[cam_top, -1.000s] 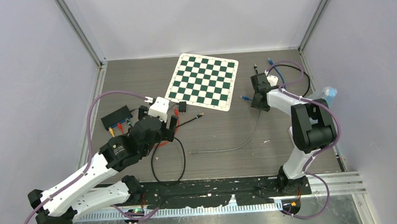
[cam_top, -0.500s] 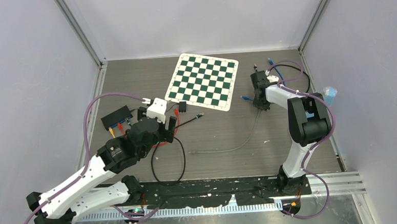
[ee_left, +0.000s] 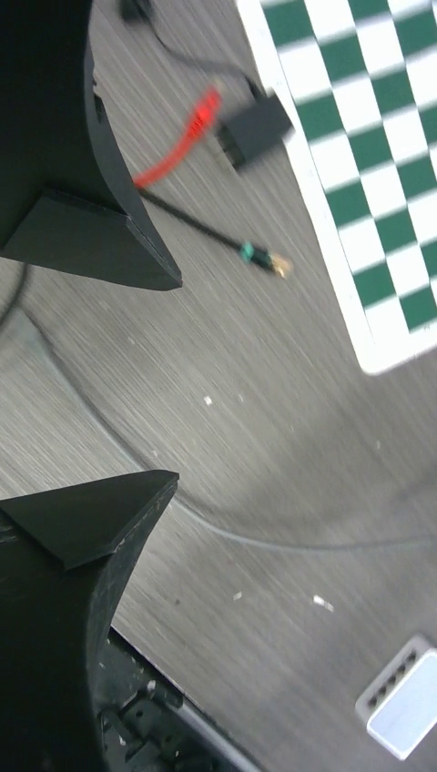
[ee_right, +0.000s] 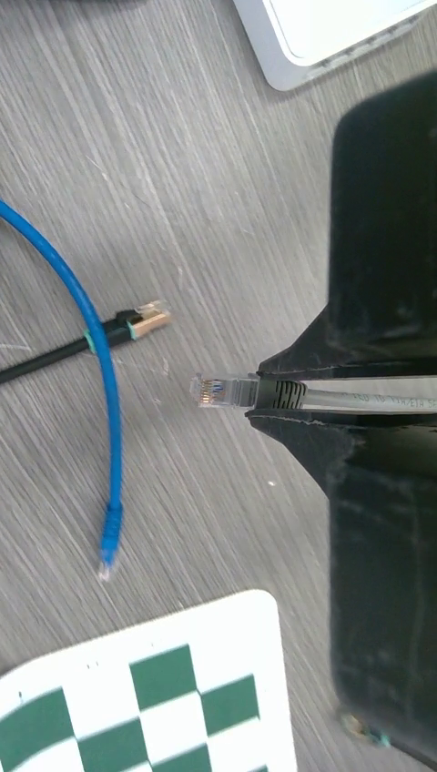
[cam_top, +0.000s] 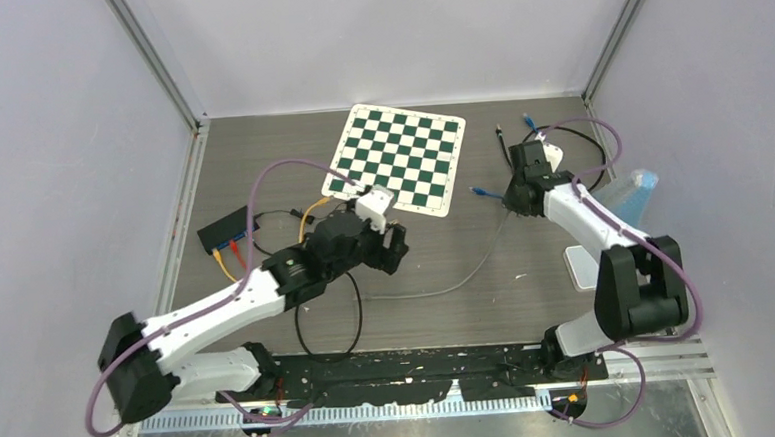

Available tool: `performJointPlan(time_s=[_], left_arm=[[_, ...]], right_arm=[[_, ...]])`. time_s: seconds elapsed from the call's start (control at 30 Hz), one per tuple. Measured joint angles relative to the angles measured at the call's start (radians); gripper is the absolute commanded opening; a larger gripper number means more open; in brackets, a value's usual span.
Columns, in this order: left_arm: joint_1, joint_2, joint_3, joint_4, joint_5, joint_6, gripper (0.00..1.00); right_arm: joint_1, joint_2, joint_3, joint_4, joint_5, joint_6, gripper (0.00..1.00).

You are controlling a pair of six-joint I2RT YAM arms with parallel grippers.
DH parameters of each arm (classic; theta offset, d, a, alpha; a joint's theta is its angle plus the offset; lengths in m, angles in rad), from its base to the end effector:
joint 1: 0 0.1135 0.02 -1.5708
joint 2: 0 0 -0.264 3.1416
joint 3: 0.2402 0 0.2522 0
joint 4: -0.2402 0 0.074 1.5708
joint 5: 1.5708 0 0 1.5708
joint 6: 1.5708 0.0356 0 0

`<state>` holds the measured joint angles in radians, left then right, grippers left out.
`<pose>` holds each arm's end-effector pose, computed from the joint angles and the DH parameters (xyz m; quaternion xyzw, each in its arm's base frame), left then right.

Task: Insert the plug into the switch port
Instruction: Pick up the connector from the center of the board.

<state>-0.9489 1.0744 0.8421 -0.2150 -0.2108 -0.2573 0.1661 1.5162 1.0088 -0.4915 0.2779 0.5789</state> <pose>0.1485 -0.1944 0.3006 0.2326 0.8108 -0.2271 0.4868 0.3048 0.0412 0.2195 0.2330 0.9220 -0.0221 0.3086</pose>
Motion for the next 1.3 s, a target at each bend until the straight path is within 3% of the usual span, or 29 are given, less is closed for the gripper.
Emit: performJointPlan(time_s=[0.13, 0.33, 0.73, 0.87, 0.97, 1.03, 1.07, 1.1, 1.13, 1.17, 1.2, 1.23, 1.3], left_arm=[[0.0, 0.206, 0.018, 0.183, 0.12, 0.011, 0.72], [-0.018, 0.496, 0.17, 0.288, 0.227, 0.003, 0.71], [-0.092, 0.792, 0.385, 0.424, 0.351, -0.053, 0.66], [-0.098, 0.834, 0.402, 0.443, 0.365, -0.058, 0.55], [-0.103, 0.854, 0.402, 0.45, 0.37, -0.062, 0.36], [-0.104, 0.862, 0.402, 0.45, 0.373, -0.066, 0.17], [-0.105, 0.864, 0.402, 0.451, 0.377, -0.071, 0.08], [-0.105, 0.864, 0.402, 0.45, 0.379, -0.072, 0.01], [-0.105, 0.864, 0.402, 0.451, 0.38, -0.073, 0.0], [-0.106, 0.864, 0.402, 0.45, 0.374, -0.072, 0.0], [-0.105, 0.864, 0.402, 0.447, 0.371, -0.067, 0.0], [-0.104, 0.864, 0.402, 0.444, 0.369, -0.063, 0.0], [-0.103, 0.862, 0.397, 0.44, 0.364, -0.052, 0.0]], right_arm=[[0.0, -0.125, -0.074, 0.018, -0.073, 0.027, 0.05], [0.0, -0.262, -0.193, 0.026, -0.192, 0.076, 0.05], [0.0, -0.44, -0.291, 0.053, -0.287, 0.144, 0.05], [0.0, -0.482, -0.319, 0.06, -0.3, 0.169, 0.05], [0.0, -0.499, -0.331, 0.063, -0.306, 0.188, 0.05], [0.0, -0.505, -0.335, 0.068, -0.309, 0.197, 0.07], [0.0, -0.51, -0.338, 0.072, -0.31, 0.203, 0.09], [0.0, -0.513, -0.34, 0.076, -0.311, 0.208, 0.18], [0.0, -0.517, -0.34, 0.078, -0.311, 0.211, 0.25], [0.0, -0.521, -0.34, 0.077, -0.31, 0.213, 0.41], [0.0, -0.524, -0.34, 0.076, -0.31, 0.217, 0.48], [0.0, -0.526, -0.34, 0.078, -0.309, 0.224, 0.62], [0.0, -0.53, -0.34, 0.076, -0.294, 0.237, 0.73]])
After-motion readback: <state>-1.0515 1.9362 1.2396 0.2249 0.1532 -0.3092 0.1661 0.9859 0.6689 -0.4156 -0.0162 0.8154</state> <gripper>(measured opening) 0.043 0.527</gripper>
